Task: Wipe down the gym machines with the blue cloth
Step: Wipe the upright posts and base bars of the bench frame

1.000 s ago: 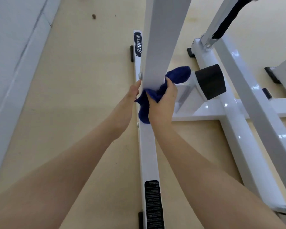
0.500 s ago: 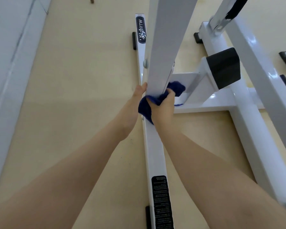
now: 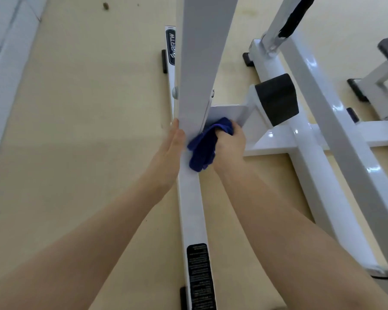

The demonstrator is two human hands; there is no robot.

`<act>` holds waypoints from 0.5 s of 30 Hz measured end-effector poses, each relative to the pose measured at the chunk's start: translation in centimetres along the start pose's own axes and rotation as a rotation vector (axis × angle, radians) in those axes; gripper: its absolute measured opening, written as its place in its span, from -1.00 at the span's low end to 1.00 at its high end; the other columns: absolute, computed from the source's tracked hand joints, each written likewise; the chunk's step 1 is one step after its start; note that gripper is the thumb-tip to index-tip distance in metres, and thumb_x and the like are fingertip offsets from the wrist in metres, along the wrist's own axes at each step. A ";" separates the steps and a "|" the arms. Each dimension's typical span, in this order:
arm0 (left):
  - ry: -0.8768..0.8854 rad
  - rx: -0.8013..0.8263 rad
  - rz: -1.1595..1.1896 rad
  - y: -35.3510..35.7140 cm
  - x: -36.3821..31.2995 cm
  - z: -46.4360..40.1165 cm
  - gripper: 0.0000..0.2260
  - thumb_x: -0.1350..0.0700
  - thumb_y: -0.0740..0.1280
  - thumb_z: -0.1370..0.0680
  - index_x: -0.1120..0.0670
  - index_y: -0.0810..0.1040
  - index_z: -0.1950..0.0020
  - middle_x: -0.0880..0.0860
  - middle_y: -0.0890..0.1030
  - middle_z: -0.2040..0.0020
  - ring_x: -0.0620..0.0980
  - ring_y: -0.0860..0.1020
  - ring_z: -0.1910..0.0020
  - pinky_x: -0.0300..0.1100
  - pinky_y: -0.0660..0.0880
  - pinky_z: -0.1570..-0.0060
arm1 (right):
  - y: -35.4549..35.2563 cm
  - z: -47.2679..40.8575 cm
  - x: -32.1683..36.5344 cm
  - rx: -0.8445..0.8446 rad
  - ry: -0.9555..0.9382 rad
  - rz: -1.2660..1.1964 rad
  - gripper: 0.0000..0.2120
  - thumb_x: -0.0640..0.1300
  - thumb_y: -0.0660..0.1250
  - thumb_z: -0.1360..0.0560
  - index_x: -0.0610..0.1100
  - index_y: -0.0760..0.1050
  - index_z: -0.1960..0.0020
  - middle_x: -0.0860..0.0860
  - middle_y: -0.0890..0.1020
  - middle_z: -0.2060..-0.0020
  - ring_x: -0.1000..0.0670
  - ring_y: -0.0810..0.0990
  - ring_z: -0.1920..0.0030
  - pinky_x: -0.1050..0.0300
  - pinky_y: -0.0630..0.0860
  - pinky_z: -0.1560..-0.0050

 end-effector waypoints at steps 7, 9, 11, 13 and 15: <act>-0.018 -0.037 0.012 0.4 -0.2 0.2 -0.69 -0.20 -0.10 -0.60 -0.40 0.11 -0.35 -0.52 0.28 -0.22 -0.59 0.25 -0.19 -0.48 0.16 -0.22 | 2.9 2.6 -1.0 0.050 -0.052 0.216 -0.74 -0.03 0.20 -0.56 0.23 0.46 -0.20 0.04 0.57 -0.07 -0.03 0.55 -0.10 -0.02 0.43 -0.25; -0.020 -0.044 0.034 0.5 -0.4 0.3 -0.66 -0.20 -0.10 -0.60 -0.34 0.12 -0.38 -0.53 0.29 -0.15 -0.57 0.29 -0.14 -0.46 0.17 -0.17 | 2.7 3.0 -0.9 0.083 -0.111 0.342 -0.73 -0.06 0.17 -0.57 0.15 0.46 -0.23 -0.05 0.57 -0.14 -0.09 0.53 -0.17 -0.05 0.43 -0.27; -0.025 -0.042 0.038 0.6 0.2 0.2 -0.57 -0.20 -0.10 -0.61 -0.23 0.05 -0.49 -0.38 0.22 -0.38 -0.37 0.21 -0.36 -0.33 0.11 -0.32 | 0.2 1.9 0.8 0.045 -0.296 0.269 -0.60 -0.16 0.16 -0.56 0.02 0.35 -0.39 -0.02 0.54 -0.16 0.01 0.52 -0.17 0.06 0.42 -0.28; -0.025 -0.028 -0.003 1.1 0.8 0.3 -0.53 -0.24 -0.08 -0.59 -0.24 -0.03 -0.50 -0.30 0.08 -0.49 -0.27 0.09 -0.46 -0.18 0.03 -0.44 | -3.0 1.1 3.3 -0.021 -0.475 0.251 -0.60 -0.19 0.17 -0.58 -0.01 0.33 -0.41 0.11 0.51 -0.13 0.18 0.51 -0.11 0.24 0.41 -0.24; -0.040 -0.020 -0.054 2.0 1.3 0.7 -0.51 -0.24 -0.06 -0.59 -0.21 -0.03 -0.51 -0.27 0.04 -0.51 -0.27 0.04 -0.47 -0.12 -0.02 -0.48 | -5.6 0.5 5.1 -0.005 -0.598 0.308 -0.50 -0.33 0.12 -0.57 -0.01 0.25 -0.45 0.05 0.39 -0.34 0.08 0.40 -0.31 0.18 0.30 -0.35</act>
Point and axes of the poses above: each hand's wrist, its own z-axis away from the middle knuckle, its own y-axis out of the palm, x = y × z, the point moved 2 cm from there along -z, towards the middle knuckle
